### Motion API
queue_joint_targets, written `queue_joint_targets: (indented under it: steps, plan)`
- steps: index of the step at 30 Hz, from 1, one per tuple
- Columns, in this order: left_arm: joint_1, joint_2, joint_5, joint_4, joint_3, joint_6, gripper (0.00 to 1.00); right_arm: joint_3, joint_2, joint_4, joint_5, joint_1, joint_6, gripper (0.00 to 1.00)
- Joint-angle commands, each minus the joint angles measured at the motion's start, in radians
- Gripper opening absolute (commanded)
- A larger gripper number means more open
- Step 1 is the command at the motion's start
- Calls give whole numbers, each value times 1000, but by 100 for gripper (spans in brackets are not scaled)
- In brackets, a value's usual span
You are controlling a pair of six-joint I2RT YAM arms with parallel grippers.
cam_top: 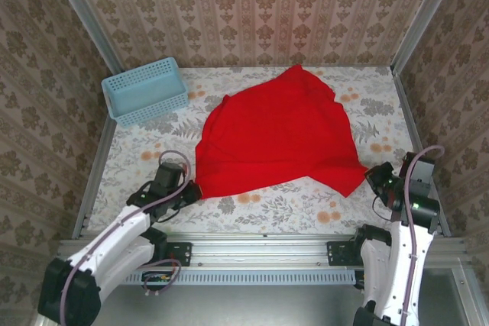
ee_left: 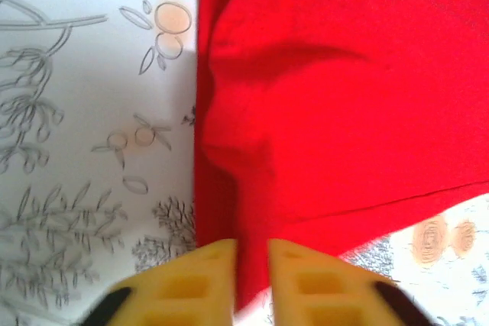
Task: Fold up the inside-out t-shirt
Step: Flatten out the T-shirt at the center of the table, then smooth out the T-shirt at the center of the table.
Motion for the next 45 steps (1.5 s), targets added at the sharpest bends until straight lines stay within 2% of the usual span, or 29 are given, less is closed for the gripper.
queue_joint_targets:
  steps: [1, 4, 7, 10, 14, 16, 18, 23, 29, 33, 38, 42, 45]
  plan:
    - [-13, -119, -77, -157, 22, -110, 33, -1, -39, -111, 84, -4, 60, 18]
    - [-13, -195, -166, -262, 102, -131, 54, 62, -51, -109, 171, -4, 60, 65]
    - [-13, -120, -245, -218, 240, -52, 63, 135, -2, -9, 176, -2, 57, 76]
    - [-13, 165, -276, -157, 457, 71, 66, 207, 128, 109, 157, 65, 50, 78]
    - [-17, 558, -287, -134, 768, 177, 69, 347, 366, 208, 344, 354, -24, 83]
    - [-7, 737, -312, -128, 927, 216, 70, 409, 511, 270, 361, 463, -65, 83]
    - [15, 917, -299, -138, 1101, 241, 70, 479, 681, 316, 350, 525, -86, 83]
    - [80, 1313, -283, -271, 1574, 293, 65, 626, 1016, 421, 306, 586, -149, 82]
    - [117, 1683, -261, -468, 2063, 362, 56, 870, 1345, 394, 275, 587, -238, 79]
    - [119, 1801, -187, -462, 2185, 405, 53, 1008, 1507, 379, 251, 572, -266, 78]
    - [114, 1843, -97, -408, 2176, 425, 49, 1146, 1654, 338, 216, 534, -273, 75]
    - [109, 1854, -84, -381, 2140, 431, 48, 1238, 1748, 313, 199, 518, -301, 75]
    - [111, 1871, -95, -383, 2136, 425, 43, 1307, 1822, 273, 198, 508, -299, 74]
